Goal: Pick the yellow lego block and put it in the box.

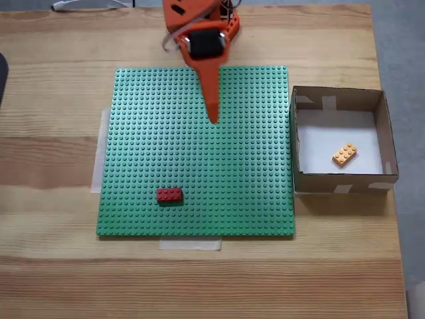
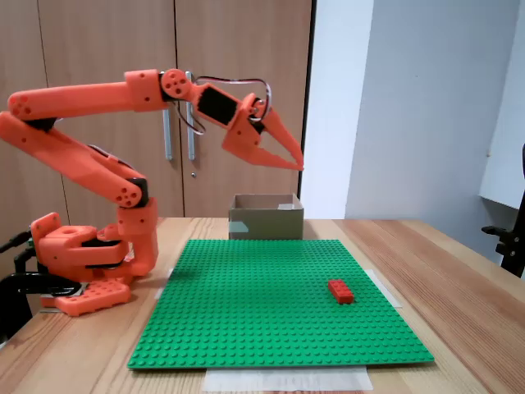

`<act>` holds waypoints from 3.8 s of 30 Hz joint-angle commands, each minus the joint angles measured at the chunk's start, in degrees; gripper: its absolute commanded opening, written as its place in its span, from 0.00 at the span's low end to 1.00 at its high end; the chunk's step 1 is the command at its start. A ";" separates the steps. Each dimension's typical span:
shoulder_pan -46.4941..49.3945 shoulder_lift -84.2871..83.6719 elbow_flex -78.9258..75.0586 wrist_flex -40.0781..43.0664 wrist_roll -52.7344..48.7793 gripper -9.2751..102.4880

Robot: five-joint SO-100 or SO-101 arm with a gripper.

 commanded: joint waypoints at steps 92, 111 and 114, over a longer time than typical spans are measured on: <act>8.44 37.88 44.30 10.28 0.62 0.07; 8.44 37.88 44.30 10.28 0.62 0.07; 8.44 37.88 44.30 10.28 0.62 0.07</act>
